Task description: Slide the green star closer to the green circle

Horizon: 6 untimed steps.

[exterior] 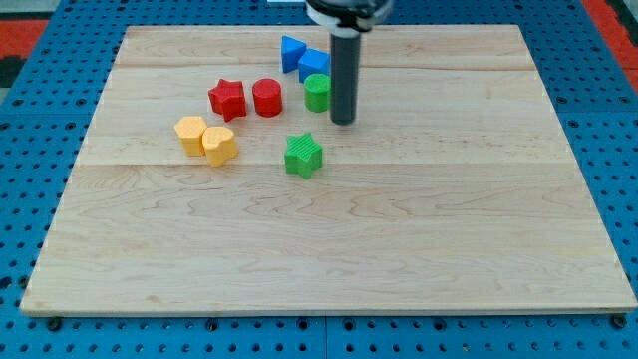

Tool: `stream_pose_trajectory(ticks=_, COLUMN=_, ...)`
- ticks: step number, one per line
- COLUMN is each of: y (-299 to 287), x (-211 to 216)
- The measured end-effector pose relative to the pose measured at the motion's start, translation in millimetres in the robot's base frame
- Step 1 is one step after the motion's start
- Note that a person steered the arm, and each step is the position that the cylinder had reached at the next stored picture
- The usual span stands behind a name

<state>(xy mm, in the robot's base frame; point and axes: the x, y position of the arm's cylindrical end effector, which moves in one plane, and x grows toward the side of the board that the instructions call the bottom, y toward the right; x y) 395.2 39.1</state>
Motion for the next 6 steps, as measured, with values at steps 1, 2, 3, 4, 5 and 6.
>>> stream_pose_trajectory(ticks=1, y=15.3, x=94.2)
stream_pose_trajectory(ticks=2, y=-28.8, x=127.2)
stream_pose_trajectory(ticks=3, y=-33.9, x=99.0)
stream_pose_trajectory(ticks=4, y=-34.3, x=65.0)
stream_pose_trajectory(ticks=5, y=-42.1, x=85.1)
stream_pose_trajectory(ticks=6, y=-74.6, x=79.4)
